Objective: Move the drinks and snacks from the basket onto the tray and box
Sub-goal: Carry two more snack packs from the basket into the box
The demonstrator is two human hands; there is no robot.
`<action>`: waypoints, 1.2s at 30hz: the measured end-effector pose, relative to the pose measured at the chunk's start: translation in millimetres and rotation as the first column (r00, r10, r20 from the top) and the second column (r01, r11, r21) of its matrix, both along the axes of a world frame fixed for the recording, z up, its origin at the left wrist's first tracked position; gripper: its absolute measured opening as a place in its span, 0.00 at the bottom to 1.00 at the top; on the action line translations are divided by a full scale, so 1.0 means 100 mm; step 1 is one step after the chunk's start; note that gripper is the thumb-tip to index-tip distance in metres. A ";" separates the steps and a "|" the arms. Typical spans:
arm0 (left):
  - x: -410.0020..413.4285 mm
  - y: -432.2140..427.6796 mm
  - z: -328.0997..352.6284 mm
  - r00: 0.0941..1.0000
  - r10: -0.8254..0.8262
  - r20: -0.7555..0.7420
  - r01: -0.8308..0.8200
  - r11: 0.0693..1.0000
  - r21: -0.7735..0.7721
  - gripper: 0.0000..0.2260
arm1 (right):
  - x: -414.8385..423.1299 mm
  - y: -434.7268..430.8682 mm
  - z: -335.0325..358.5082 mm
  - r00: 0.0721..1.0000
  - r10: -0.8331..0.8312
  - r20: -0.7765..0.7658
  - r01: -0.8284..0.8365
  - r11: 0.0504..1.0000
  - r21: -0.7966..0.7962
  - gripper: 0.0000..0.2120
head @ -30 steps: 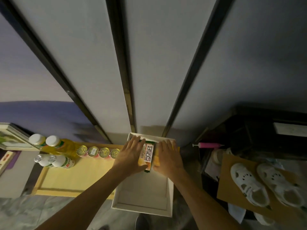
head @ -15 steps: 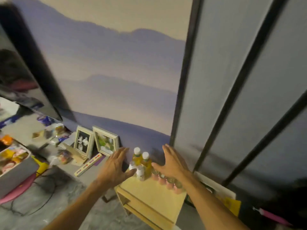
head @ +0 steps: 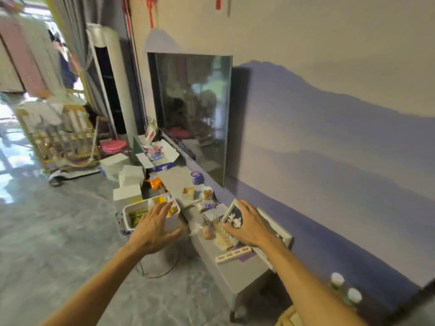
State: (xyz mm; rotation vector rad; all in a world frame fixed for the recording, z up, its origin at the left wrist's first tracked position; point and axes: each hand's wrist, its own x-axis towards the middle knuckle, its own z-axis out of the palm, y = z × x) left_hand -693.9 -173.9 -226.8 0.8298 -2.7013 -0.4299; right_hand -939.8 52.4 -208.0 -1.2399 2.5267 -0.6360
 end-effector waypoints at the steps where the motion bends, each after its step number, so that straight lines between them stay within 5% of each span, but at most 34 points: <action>1: 0.13 -0.16 -0.01 1.000 0.022 0.003 -0.022 1.000 0.005 0.48 | 0.09 -0.23 -0.01 1.000 0.027 0.000 -0.027 1.000 0.007 0.57; 17: 0.40 -2.54 -0.58 0.949 0.285 0.135 -0.296 0.952 0.073 0.45 | 0.13 -3.60 -0.55 0.942 0.337 -0.003 -0.336 0.939 0.075 0.45; 36: -0.87 -5.13 -2.14 0.841 0.396 0.368 -0.493 0.840 0.225 0.50 | -0.80 -6.73 -2.18 0.948 0.306 0.086 -0.316 0.888 0.333 0.42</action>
